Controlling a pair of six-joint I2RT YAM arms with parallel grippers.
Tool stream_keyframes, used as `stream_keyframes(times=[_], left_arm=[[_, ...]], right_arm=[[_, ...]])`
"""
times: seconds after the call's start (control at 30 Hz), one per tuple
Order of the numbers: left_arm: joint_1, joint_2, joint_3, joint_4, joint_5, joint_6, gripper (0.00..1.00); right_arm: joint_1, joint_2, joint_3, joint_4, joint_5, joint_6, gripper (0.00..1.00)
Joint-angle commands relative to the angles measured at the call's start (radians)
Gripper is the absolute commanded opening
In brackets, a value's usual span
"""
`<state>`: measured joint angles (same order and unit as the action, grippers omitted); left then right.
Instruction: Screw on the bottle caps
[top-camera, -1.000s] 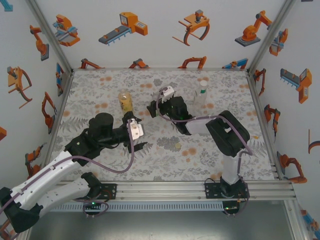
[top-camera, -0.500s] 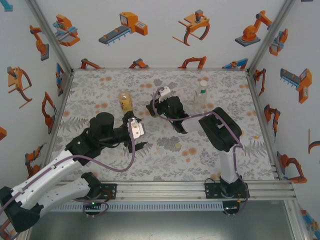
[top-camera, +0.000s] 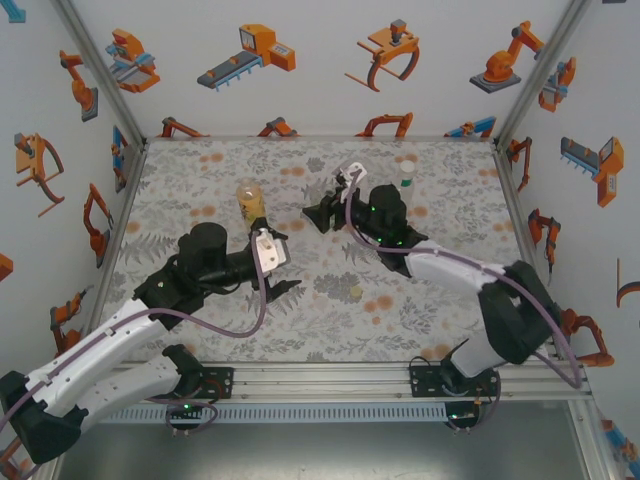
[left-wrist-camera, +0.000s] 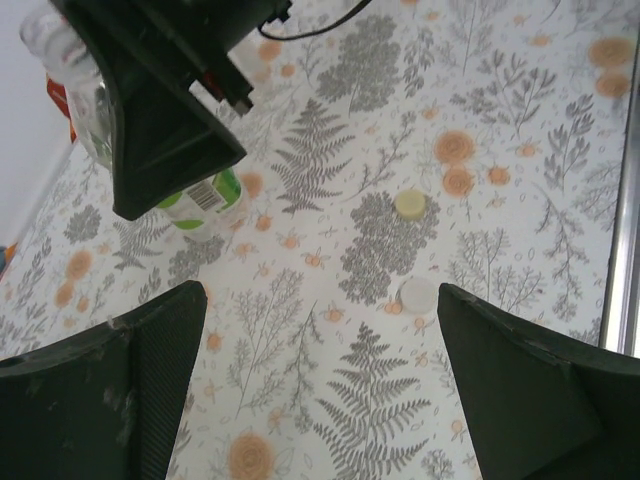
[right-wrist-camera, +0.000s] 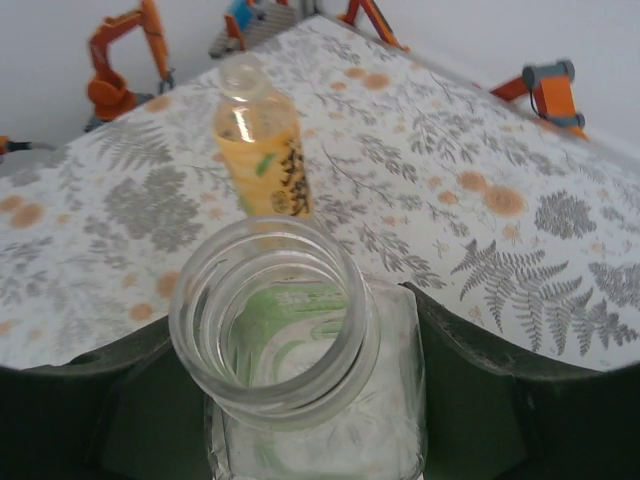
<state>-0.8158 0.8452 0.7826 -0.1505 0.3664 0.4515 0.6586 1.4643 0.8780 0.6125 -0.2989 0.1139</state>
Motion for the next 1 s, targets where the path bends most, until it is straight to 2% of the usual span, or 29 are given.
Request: stream_keyframes(times=[0.0, 0.17, 0.33, 0.47, 0.67, 0.97], left_arm=[[0.007, 0.001, -0.013, 0.108, 0.078, -0.076, 0.89], [0.006, 0.003, -0.031, 0.264, 0.167, -0.153, 0.89], [0.005, 0.018, -0.039, 0.414, 0.240, -0.235, 0.90], [0.003, 0.051, -0.028, 0.517, 0.278, -0.316, 0.90], [-0.019, 0.126, 0.027, 0.567, 0.325, -0.382, 0.90], [-0.061, 0.237, 0.122, 0.626, 0.369, -0.472, 0.88]], right_arm=[[-0.002, -0.127, 0.039, -0.251, -0.129, -0.055, 0.42], [-0.001, -0.283, 0.093, -0.449, -0.263, -0.054, 0.42], [-0.001, -0.391, 0.132, -0.520, -0.378, 0.005, 0.41], [-0.001, -0.444, 0.148, -0.494, -0.462, 0.082, 0.40], [-0.001, -0.463, 0.144, -0.359, -0.540, 0.203, 0.40], [0.003, -0.453, 0.122, -0.235, -0.557, 0.275, 0.39]])
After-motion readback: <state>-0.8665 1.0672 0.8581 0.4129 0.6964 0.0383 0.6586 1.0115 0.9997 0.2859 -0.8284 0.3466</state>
